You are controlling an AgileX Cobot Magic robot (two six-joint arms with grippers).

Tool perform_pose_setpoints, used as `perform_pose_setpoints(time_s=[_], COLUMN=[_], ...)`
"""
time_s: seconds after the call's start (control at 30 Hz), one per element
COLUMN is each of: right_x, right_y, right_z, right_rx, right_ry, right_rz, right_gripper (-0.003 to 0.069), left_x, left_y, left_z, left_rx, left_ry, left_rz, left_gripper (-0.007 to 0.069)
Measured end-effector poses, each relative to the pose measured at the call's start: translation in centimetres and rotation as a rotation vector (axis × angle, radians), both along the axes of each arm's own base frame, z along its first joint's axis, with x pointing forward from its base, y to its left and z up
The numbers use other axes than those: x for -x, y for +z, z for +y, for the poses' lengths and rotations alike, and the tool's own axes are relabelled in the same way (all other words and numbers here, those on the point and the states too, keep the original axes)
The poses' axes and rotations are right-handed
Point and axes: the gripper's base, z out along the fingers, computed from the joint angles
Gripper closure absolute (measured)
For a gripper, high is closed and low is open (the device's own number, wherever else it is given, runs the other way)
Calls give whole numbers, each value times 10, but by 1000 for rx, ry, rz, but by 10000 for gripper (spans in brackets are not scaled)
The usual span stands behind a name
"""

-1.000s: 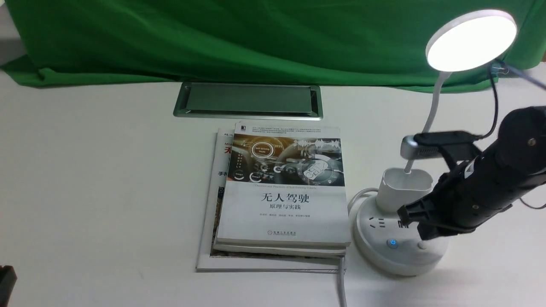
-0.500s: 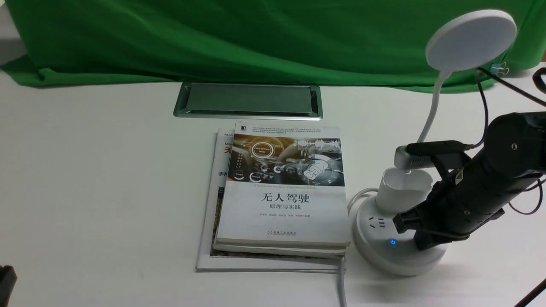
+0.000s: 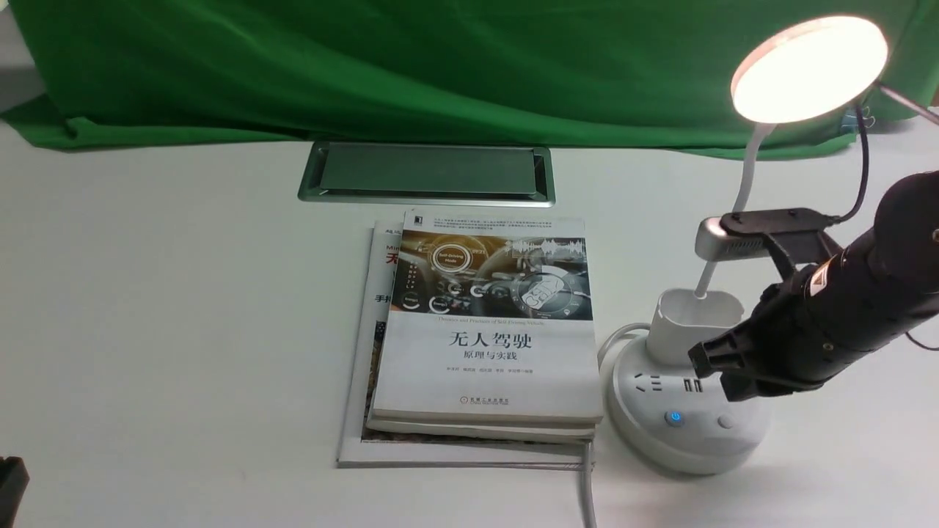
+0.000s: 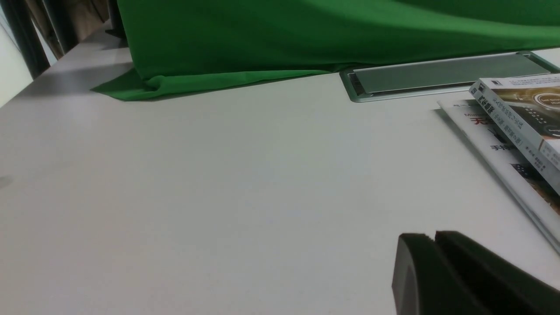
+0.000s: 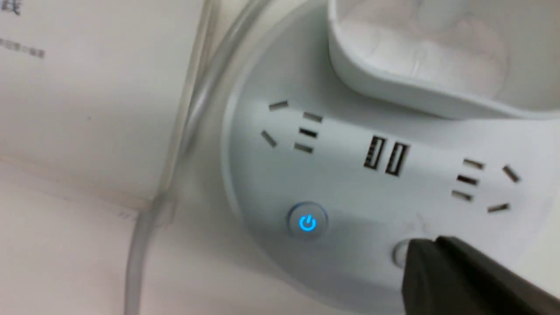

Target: Turn off the desk lamp on the white desktop by hand.

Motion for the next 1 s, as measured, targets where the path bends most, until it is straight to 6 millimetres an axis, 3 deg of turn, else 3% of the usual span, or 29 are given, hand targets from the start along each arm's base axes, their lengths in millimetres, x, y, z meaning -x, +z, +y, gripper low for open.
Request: perform_pose_setpoints(time_s=[0.13,0.27,0.5,0.63,0.73,0.83,1.0], right_x=[-2,-8,-11,-5,6,33,75], right_y=[-9,-32,-32,-21,0,31,50], right_z=[1,3,3,2,-1,-6,-20], right_rx=[10,37,39,33,23,-1,-32], right_ry=[0,6,23,25,36,52,45], right_rz=[28,99,89,74,32,-50,-128], right_gripper=[610,610,610,610,610,610,610], left_x=[0,0,0,0,0,0,0], left_y=[0,0,0,0,0,0,0], left_z=[0,0,0,0,0,0,0], left_rx=[-1,-1,-1,-1,-1,-3,-2], left_ry=[0,0,0,0,0,0,0], left_rz=[0,0,0,0,0,0,0], left_gripper=[605,605,605,605,605,605,605])
